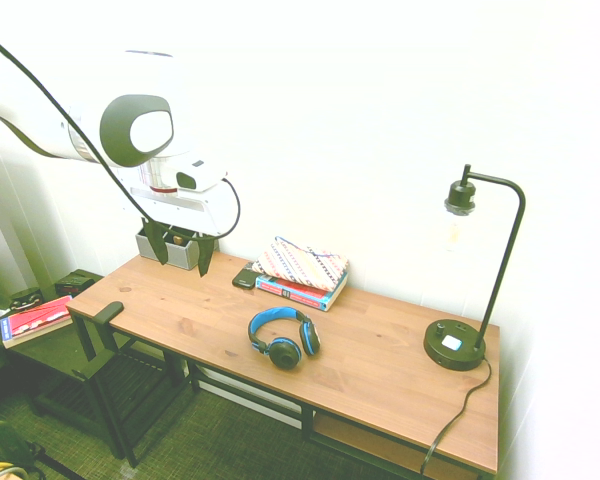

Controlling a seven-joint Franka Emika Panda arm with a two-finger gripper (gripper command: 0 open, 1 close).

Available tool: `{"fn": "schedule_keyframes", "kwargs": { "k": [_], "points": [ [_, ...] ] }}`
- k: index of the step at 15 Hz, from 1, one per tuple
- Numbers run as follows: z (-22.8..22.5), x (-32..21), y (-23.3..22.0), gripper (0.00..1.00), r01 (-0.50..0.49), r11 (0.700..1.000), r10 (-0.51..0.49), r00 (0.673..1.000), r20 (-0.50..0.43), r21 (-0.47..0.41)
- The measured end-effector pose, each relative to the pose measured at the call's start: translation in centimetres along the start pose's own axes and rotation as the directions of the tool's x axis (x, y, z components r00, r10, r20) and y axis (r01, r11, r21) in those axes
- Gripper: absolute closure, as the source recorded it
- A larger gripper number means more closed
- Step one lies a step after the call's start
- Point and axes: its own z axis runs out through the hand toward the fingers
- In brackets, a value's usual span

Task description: Hang the headphone

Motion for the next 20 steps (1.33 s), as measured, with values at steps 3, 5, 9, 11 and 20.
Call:
{"fn": "schedule_keyframes", "kwargs": {
  "k": [3, 5, 9, 11, 20],
  "points": [
    [0.1, 0.9, 0.4, 0.00, -0.050, 0.999, 0.050, 0.999, -0.008, 0.005],
    [1.2, 3.4, 0.8, 0.00, -0.143, 0.989, 0.144, 0.989, -0.028, 0.035],
    [7.0, 9.4, -0.6, 0.00, -0.257, 0.966, 0.257, 0.966, -0.014, 0.033],
    [10.0, 11.4, -1.6, 0.00, -0.276, 0.961, 0.276, 0.961, -0.008, 0.031],
    [18.5, 14.4, -4.2, 1.00, -0.291, 0.956, 0.289, 0.955, 0.069, 0.024]
  ]
}}
